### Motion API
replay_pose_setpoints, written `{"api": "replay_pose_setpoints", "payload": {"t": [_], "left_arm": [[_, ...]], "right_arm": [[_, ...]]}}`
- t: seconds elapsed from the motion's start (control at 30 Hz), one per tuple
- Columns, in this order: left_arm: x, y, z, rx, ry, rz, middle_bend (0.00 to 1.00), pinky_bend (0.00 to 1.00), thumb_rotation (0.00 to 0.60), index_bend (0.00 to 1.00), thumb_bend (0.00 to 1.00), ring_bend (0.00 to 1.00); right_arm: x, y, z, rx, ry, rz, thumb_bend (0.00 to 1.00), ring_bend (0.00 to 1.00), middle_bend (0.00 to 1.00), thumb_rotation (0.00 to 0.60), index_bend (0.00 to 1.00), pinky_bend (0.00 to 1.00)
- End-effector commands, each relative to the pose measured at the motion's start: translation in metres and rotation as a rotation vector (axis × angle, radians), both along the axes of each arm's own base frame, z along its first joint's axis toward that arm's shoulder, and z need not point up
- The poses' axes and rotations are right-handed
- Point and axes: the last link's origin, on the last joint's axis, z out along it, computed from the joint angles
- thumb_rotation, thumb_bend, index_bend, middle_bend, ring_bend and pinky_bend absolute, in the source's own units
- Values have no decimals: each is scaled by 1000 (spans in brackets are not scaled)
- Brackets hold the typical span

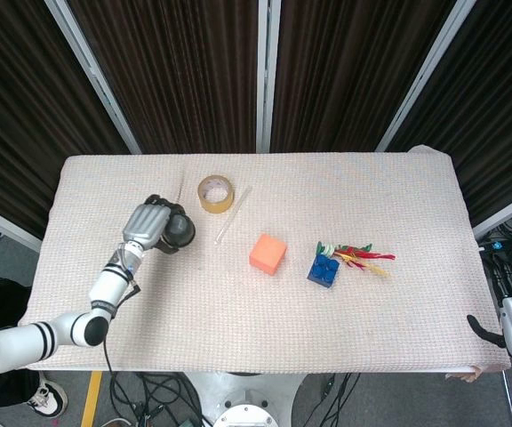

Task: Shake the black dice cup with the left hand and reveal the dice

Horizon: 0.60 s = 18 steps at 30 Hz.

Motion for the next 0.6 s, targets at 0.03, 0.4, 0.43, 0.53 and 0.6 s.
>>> {"api": "replay_pose_setpoints", "payload": {"t": [0.03, 0.4, 0.43, 0.53, 0.6], "left_arm": [[37, -32, -11, -83, -106, -110, 569, 106, 600, 517, 259, 197], [1, -36, -42, -83, -91, -31, 569, 106, 600, 516, 259, 197], [-2, -37, -45, -83, -88, -28, 569, 106, 600, 515, 258, 197], [-10, -38, -54, -90, -78, -28, 567, 106, 600, 510, 251, 197], [-13, -38, -59, -94, -70, -33, 564, 105, 600, 505, 242, 197]], "right_arm": [[2, 0, 0, 4, 4, 3, 141, 0, 0, 600, 0, 0], [-1, 0, -1, 13, 17, -18, 140, 0, 0, 600, 0, 0], [-1, 0, -2, 16, 18, -19, 141, 0, 0, 600, 0, 0], [-1, -1, -3, 20, 20, -21, 141, 0, 0, 600, 0, 0], [-2, -1, -4, 20, 22, -24, 141, 0, 0, 600, 0, 0]]}}
